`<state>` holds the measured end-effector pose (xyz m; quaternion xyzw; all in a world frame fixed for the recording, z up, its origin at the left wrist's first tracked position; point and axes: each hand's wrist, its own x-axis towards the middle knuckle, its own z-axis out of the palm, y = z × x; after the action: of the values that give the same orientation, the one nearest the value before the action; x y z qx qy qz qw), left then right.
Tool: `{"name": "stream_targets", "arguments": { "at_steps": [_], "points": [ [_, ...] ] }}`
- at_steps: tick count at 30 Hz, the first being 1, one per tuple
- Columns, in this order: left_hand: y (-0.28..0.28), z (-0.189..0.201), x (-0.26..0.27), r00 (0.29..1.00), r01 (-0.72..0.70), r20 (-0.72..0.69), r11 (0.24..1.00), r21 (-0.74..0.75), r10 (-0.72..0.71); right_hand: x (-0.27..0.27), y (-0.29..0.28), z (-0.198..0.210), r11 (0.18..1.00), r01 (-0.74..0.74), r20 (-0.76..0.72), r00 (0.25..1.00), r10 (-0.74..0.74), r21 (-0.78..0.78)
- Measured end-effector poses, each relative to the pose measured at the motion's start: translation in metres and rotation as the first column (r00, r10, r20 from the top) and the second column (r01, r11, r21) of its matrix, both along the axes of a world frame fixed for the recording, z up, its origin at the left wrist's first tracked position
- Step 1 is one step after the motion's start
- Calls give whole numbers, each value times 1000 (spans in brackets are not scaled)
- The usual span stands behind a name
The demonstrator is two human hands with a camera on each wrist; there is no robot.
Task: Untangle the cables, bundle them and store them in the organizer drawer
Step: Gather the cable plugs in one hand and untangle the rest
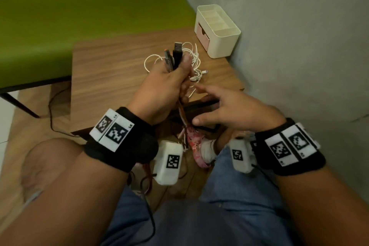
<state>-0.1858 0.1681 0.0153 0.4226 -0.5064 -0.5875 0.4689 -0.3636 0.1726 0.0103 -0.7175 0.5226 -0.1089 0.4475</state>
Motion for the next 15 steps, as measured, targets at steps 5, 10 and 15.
{"name": "stream_targets", "arguments": {
  "at_steps": [5,10,15],
  "points": [
    [1,1,-1,986,15,-167,993,114,4,30,9,-23,969,-91,288,957,21,229],
    [2,-8,23,944,108,-330,947,302,-2,34,4,-36,925,-94,328,944,-34,367],
    [-4,-31,32,958,80,-287,932,354,26,25,-18,-36,990,123,261,956,-135,63]
  ]
}}
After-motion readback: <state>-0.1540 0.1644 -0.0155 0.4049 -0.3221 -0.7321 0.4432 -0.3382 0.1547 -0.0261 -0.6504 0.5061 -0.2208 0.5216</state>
